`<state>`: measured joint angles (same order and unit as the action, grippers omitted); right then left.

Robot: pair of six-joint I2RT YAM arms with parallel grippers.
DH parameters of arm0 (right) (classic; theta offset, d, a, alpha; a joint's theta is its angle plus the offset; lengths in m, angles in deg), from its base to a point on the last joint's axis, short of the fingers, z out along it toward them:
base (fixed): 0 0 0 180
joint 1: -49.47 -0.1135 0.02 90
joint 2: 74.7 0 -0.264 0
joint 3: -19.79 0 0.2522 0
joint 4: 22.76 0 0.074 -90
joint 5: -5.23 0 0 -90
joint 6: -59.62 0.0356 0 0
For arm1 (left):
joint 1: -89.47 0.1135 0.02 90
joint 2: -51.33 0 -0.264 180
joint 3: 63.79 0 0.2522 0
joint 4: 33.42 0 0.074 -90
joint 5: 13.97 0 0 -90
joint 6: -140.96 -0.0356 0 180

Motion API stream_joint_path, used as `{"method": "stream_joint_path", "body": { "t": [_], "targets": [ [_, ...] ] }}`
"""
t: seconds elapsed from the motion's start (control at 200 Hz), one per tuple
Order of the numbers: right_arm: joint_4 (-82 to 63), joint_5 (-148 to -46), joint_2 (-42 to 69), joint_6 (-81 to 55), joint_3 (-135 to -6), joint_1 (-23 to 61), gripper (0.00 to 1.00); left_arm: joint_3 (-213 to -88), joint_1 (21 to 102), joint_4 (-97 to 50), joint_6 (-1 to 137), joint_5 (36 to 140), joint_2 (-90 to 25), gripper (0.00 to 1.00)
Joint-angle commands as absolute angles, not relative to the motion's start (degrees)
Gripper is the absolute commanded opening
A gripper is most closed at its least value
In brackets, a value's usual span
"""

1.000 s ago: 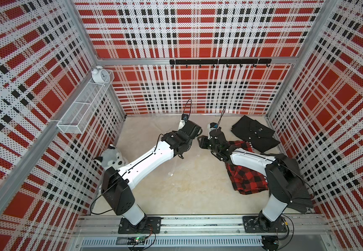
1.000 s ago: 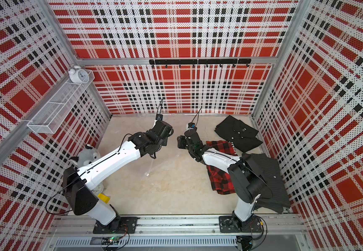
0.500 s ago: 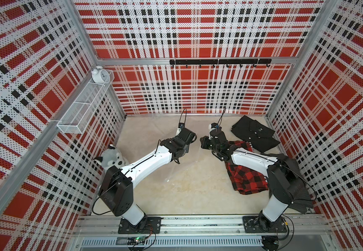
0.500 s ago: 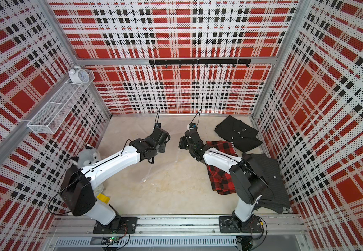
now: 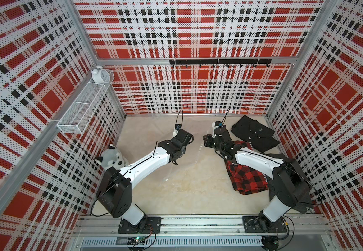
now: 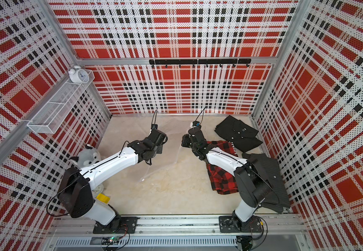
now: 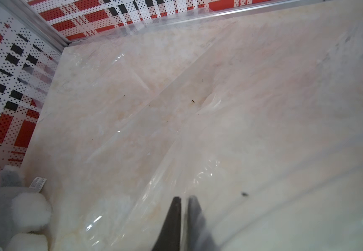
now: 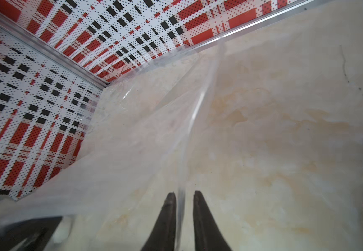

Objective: Place the folded shirt into the vacuum bag
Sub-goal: Open the vacuum bag at the center of the board.

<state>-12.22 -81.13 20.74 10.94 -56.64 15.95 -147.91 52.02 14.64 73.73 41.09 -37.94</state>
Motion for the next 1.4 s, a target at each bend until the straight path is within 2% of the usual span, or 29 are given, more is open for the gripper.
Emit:
{"method": "stream_joint_path", "body": {
  "t": [0.0, 0.245, 0.466, 0.671, 0.857, 0.932, 1.157, 1.398],
  "targets": [
    [-6.1, -77.1, 20.9, 8.7, -56.6, 17.4, 0.2, -152.5, 51.7, 17.1, 75.1, 35.2, -35.5, 0.0],
    [-4.1, -76.2, 22.2, 7.1, -56.7, 21.7, 0.23, -160.5, 50.1, 18.1, 75.2, 29.0, -37.0, 0.0],
    [-3.5, -80.7, 28.2, 4.2, -66.2, 23.7, 0.28, -165.1, 46.5, 18.3, 76.4, 29.2, -41.2, 0.0],
    [0.6, -85.4, 32.3, -0.5, -74.5, 26.1, 0.41, -163.8, 49.0, 14.9, 77.4, 33.2, -48.8, 0.0],
    [2.0, -87.0, 23.5, -1.9, -65.9, 26.4, 0.64, -160.9, 52.5, 6.1, 76.3, 45.6, -51.3, 0.0],
    [3.0, -85.4, 18.3, -2.0, -60.9, 26.4, 0.69, -159.3, 53.1, 2.7, 75.9, 51.2, -51.9, 0.0],
    [6.6, -81.2, 7.2, -2.7, -47.4, 26.4, 0.71, -155.4, 54.0, -3.0, 75.6, 61.0, -54.3, 0.0],
    [10.8, -73.3, 8.2, -4.5, -45.7, 26.1, 0.7, -154.5, 54.0, -4.8, 75.1, 64.0, -56.4, 0.0]
  ]
}}
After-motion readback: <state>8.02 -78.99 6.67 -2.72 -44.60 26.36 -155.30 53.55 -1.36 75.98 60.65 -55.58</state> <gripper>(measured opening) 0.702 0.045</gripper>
